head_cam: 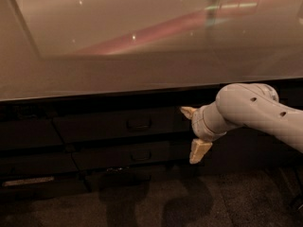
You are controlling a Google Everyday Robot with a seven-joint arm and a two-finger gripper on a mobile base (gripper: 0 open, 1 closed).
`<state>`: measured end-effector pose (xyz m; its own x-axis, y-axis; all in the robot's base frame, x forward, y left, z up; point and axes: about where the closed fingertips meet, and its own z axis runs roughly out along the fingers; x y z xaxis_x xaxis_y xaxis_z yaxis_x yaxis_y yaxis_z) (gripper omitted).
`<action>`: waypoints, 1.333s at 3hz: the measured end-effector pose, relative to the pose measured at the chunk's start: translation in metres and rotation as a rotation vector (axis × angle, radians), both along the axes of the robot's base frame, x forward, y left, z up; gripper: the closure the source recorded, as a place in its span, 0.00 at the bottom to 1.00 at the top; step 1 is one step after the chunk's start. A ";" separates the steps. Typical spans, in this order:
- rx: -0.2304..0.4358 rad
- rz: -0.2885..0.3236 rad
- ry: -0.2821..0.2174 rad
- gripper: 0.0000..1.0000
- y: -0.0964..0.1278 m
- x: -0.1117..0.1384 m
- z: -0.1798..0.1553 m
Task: Open top drawer
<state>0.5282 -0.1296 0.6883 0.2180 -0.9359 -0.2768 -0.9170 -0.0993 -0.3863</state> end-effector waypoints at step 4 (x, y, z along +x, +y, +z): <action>0.000 -0.104 0.088 0.00 -0.033 0.056 -0.015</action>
Offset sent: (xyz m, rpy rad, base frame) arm 0.0075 -0.0069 0.0025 -0.0113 0.0055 -0.0331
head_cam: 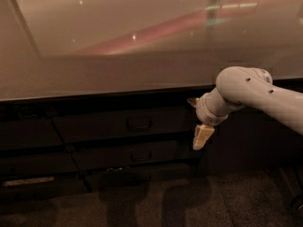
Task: Open top drawer
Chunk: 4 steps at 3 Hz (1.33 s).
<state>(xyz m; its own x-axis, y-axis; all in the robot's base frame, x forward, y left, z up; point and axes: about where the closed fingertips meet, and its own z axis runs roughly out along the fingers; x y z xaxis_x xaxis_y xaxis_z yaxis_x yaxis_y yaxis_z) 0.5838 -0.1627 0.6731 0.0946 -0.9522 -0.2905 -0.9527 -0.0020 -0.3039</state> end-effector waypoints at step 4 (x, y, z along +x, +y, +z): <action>0.001 -0.030 0.077 0.19 -0.010 0.011 -0.031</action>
Offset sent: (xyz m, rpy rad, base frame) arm 0.0274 -0.0245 -0.0660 -0.0010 0.1785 -0.0798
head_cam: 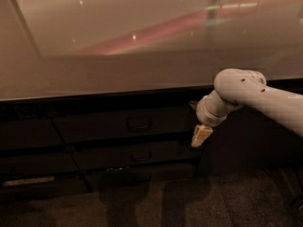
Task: Open top drawer
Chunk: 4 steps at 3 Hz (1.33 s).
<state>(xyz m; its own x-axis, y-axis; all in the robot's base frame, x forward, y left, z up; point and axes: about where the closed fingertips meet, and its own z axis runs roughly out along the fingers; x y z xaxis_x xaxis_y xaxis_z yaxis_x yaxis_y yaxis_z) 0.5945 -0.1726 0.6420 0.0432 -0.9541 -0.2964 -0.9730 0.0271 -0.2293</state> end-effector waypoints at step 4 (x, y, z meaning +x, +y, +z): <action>0.000 0.000 0.000 1.00 0.000 0.000 0.000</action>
Offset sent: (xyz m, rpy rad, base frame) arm 0.0000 0.0000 0.0000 0.0000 0.0001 0.0000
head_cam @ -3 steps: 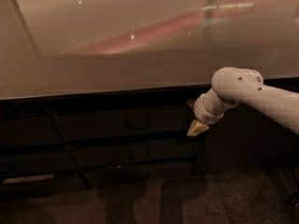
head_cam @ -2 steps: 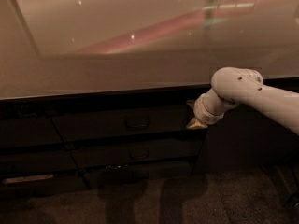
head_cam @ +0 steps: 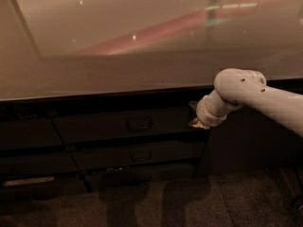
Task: Open top drawer
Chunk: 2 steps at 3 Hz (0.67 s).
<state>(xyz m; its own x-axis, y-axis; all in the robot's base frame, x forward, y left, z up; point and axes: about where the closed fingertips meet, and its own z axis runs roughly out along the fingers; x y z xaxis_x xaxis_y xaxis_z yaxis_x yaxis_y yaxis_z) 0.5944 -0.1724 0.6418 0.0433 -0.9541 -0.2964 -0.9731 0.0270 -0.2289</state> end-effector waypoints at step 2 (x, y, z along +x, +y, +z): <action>0.000 0.000 0.000 1.00 0.000 0.002 0.003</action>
Offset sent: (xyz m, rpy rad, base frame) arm 0.0043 -0.0035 -0.0113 -0.0034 0.0502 -0.0056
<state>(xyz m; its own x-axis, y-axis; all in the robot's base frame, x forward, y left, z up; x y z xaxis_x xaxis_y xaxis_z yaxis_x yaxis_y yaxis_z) 0.5960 -0.1728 0.6445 0.0433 -0.9541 -0.2964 -0.9731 0.0270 -0.2289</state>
